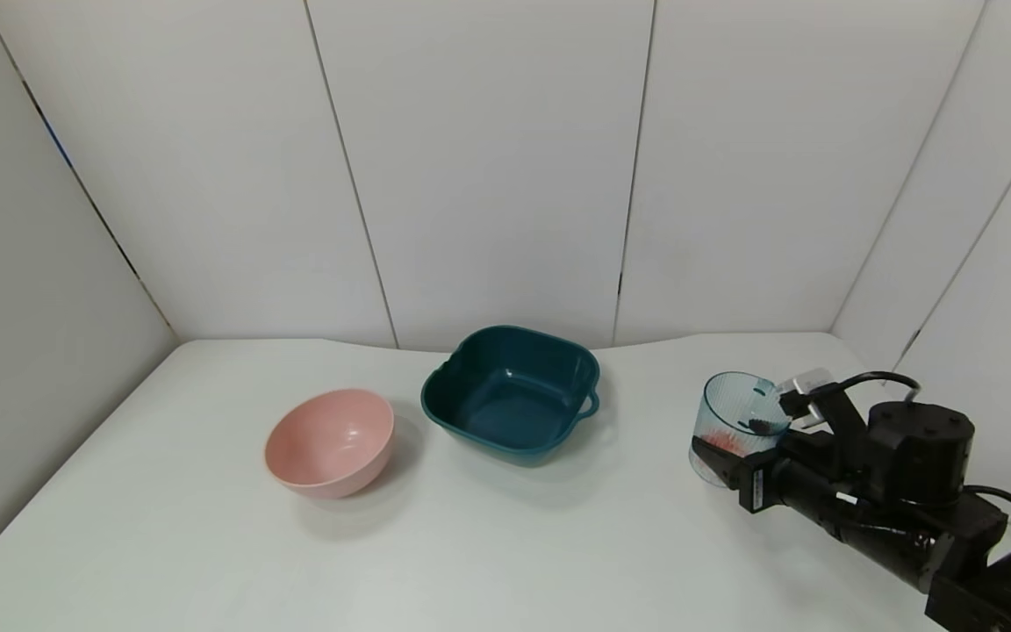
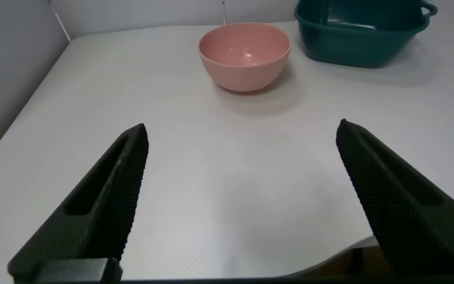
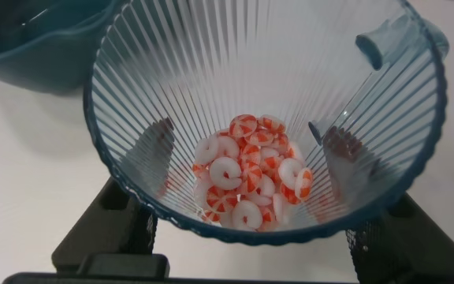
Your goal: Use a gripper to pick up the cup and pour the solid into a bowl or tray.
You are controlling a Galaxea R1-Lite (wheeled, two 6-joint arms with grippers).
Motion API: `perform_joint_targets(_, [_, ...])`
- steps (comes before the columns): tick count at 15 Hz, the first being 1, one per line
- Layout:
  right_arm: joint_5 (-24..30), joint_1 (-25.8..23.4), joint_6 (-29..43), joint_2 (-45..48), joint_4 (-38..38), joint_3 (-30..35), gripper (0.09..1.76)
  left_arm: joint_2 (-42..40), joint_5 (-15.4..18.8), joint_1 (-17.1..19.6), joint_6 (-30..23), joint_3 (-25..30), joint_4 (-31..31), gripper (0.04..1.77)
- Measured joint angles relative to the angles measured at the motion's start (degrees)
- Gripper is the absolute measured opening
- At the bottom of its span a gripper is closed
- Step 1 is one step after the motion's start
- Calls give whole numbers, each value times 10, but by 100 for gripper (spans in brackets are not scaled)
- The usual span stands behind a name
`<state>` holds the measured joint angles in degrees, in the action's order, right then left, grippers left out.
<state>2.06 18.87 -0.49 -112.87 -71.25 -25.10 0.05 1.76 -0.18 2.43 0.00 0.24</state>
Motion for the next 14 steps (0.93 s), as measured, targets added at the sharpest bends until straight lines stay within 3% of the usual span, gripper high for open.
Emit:
perform_joint_targets(6, [0, 6, -17, 80, 246, -162, 133, 0, 0, 0, 0, 0, 0, 172])
perform_joint_targets(14, [-1, 24, -32, 84, 470, -388, 133, 0, 0, 0, 0, 0, 0, 172])
